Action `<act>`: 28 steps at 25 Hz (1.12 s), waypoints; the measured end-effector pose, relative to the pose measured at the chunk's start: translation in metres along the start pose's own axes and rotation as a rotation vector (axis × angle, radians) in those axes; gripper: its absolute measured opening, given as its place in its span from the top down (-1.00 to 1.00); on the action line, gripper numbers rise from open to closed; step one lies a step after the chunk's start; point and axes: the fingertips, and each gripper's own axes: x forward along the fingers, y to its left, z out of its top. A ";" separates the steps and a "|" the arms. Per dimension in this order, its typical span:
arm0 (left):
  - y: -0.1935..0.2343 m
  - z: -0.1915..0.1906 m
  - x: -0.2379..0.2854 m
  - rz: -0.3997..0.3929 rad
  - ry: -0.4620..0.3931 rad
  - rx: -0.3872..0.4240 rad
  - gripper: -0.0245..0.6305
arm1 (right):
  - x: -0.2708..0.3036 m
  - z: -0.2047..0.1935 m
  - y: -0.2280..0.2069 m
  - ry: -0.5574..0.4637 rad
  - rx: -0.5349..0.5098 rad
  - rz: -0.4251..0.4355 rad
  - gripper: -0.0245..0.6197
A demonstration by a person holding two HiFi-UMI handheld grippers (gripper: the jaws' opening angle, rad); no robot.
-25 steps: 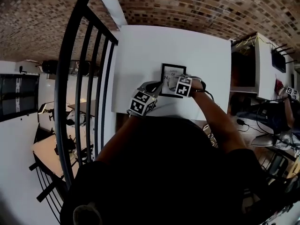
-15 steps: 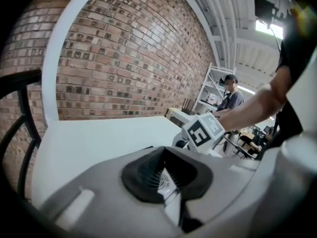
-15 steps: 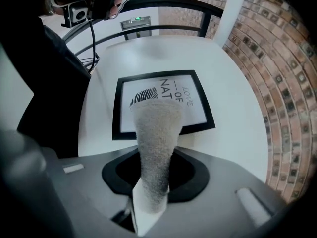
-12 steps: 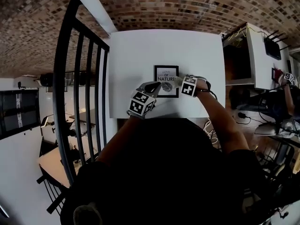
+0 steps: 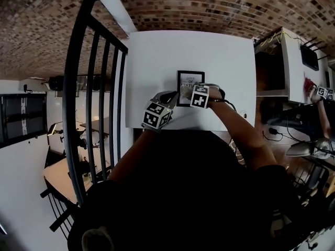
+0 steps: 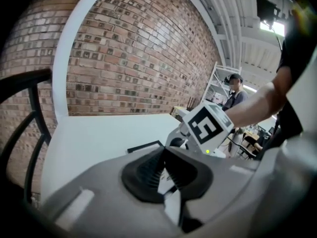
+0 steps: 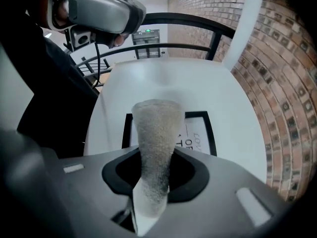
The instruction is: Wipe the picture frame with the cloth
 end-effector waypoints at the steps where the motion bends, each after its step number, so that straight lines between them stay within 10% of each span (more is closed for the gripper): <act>1: 0.002 -0.002 -0.002 0.006 0.000 -0.003 0.92 | 0.003 0.007 0.004 -0.001 -0.018 0.006 0.58; 9: 0.022 -0.019 -0.015 0.049 -0.001 -0.014 0.92 | 0.026 0.035 0.030 0.030 -0.109 0.063 0.58; 28: -0.005 -0.009 0.010 -0.044 0.044 0.022 0.92 | 0.015 -0.051 0.036 0.090 0.041 0.048 0.58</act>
